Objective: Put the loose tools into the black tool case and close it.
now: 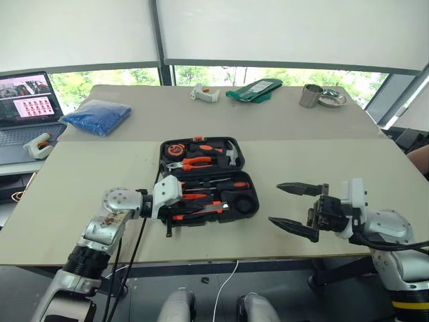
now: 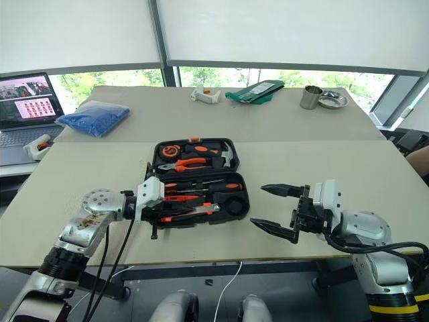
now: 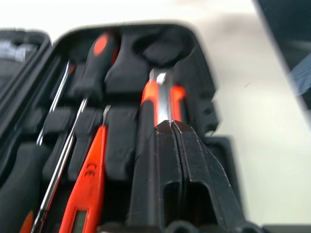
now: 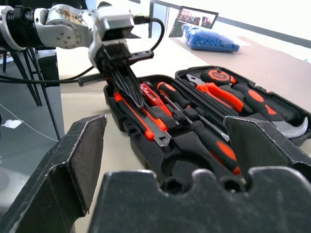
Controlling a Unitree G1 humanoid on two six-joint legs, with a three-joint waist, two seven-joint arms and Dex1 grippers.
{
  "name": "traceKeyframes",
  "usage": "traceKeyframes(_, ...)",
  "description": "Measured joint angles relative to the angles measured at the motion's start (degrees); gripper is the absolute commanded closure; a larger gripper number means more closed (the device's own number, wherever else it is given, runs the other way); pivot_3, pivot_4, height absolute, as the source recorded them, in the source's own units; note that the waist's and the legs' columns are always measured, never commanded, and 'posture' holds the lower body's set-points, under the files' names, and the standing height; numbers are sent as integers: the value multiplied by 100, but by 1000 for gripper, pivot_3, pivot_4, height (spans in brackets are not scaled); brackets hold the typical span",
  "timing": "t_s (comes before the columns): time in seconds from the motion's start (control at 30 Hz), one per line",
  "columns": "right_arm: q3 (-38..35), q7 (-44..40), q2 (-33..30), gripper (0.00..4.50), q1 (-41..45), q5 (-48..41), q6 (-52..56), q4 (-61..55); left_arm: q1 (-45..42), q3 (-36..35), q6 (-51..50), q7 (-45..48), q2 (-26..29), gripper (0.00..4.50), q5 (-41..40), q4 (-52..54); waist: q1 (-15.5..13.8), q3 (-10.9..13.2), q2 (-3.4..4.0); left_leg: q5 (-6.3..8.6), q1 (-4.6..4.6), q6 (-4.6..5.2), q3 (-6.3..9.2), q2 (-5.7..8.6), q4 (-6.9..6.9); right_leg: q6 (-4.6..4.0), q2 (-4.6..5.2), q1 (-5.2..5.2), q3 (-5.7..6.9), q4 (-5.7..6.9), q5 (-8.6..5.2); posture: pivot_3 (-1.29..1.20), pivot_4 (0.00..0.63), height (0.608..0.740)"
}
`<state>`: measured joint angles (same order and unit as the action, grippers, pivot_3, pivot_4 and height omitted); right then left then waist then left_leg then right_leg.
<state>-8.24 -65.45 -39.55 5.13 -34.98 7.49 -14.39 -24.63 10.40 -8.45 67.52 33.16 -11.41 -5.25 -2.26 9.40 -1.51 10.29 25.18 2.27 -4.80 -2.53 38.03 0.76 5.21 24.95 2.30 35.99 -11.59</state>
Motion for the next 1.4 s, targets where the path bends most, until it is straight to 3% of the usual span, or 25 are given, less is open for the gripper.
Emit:
traceKeyframes(0.23, -99, -24, -119, 0, -140, -14, 111, -114, -174, 207, -419, -174, -76, 4488, 112, -45, -21, -3, 5, 1, -47, -2, 2, 0, 1, -8, 4, -50, 2, -6, -3, 0, 150, 740)
traceKeyframes(0.33, -140, -16, -139, 0, -176, -20, 193, -195, -218, 322, -811, -246, -88, 4488, 153, 37, -20, -10, 15, 30, -79, -49, 16, -4, 0, -7, 6, -79, 2, -13, -5, 0, 150, 740)
traceKeyframes(0.63, -201, 71, -139, 0, -360, -49, 332, -341, -191, 380, -1414, -481, -167, 4488, 204, 57, -6, -58, 69, 31, -101, -51, 31, -3, -1, -7, 9, -81, 2, -16, -6, 0, 150, 740)
traceKeyframes(0.8, -218, 157, -138, 0, -385, -125, 403, -395, -126, 346, -1352, -488, -169, 4488, 204, 10, 12, -89, 99, 32, -108, -52, 31, -4, -9, -8, 8, -79, 1, -18, -7, 0, 150, 740)
traceKeyframes(0.87, -307, 230, -129, 0, -447, -122, 391, -427, -34, 169, -863, -473, -279, 4488, 133, -136, 11, -96, 110, 32, -106, -52, 31, -3, -14, -8, 11, -77, -1, -22, -7, 0, 150, 740)
traceKeyframes(1.07, -1075, 503, -75, 0, -1014, 38, 39, -311, 282, -374, 432, -367, -647, 2765, -303, -496, -23, -89, 99, 34, -53, -43, 26, 3, -15, 0, 12, -57, 1, -30, -11, 0, 150, 740)
traceKeyframes(1.3, -2326, 728, 245, 0, -2417, 539, -892, 461, 756, -1191, 883, 548, -315, 16, -1474, 34, 11, -86, 95, 28, -46, 1, 19, 0, -17, 10, 9, -56, 0, -38, -28, 0, 150, 740)
traceKeyframes(1.4, -2623, 945, 516, 0, -2936, 879, -1292, 931, 1268, -1404, 836, 930, 46, 16, -1822, 387, 42, -86, 97, 53, -55, -42, 25, -6, -22, -3, 9, -55, -1, -38, -36, 0, 150, 740)
